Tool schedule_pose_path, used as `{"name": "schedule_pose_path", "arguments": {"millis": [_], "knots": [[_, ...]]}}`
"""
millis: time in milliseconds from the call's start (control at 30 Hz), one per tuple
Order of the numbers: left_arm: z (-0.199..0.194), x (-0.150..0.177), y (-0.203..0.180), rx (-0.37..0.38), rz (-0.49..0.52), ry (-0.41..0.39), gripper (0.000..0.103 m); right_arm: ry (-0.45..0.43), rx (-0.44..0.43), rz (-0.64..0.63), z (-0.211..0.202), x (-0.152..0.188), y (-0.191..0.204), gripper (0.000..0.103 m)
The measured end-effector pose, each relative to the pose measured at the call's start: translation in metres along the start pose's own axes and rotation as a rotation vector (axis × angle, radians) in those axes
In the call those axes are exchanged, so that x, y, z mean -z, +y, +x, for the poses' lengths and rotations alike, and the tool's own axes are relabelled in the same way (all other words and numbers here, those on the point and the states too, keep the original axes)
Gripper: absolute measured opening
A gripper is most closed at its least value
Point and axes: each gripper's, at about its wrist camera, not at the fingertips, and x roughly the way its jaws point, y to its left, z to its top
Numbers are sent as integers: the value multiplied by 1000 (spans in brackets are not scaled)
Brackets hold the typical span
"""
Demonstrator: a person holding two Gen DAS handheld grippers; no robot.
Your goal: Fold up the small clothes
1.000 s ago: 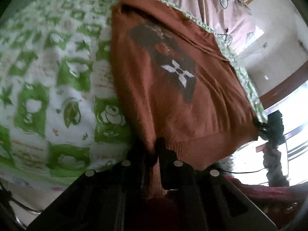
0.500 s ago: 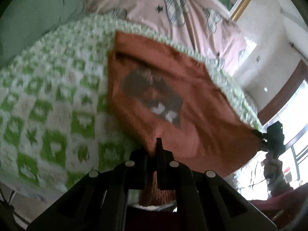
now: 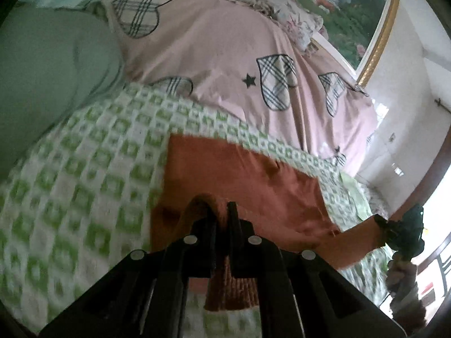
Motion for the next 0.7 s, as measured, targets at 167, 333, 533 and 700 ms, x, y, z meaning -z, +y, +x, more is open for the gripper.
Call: {"name": "schedule_pose_path", "arguments": {"millis": [167, 333, 533, 700], "knots": [[71, -46, 15, -63, -26, 28, 5, 7, 50, 31, 59, -50, -18, 7], [140, -64, 33, -117, -28, 80, 5, 43, 111, 78, 110, -79, -48, 8], [214, -56, 50, -204, -4, 172, 6, 139, 202, 116, 159, -78, -87, 8], [208, -39, 52, -179, -20, 199, 15, 108, 176, 189, 134, -71, -96, 10]]}}
